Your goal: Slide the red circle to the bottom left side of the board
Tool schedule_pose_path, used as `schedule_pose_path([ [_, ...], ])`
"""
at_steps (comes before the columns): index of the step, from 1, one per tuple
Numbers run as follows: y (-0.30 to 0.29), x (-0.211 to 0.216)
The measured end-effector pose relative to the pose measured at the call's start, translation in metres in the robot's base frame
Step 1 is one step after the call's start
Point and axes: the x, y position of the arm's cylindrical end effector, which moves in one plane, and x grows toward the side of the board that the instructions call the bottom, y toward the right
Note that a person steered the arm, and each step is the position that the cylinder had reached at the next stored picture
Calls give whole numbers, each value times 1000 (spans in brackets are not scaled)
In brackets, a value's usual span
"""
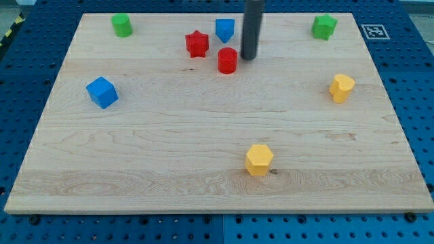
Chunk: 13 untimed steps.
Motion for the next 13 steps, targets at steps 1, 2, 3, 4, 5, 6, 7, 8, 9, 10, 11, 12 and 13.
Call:
schedule_pose_path([
  [1,-42,49],
  [2,-46,84],
  [3,-13,70],
  [4,5,49],
  [5,-8,29],
  [6,-49,32],
  [7,-85,61],
  [8,-89,55],
  [9,-107,42],
  [10,-139,42],
  [11,-152,59],
  [12,-156,76],
  [13,-159,47],
])
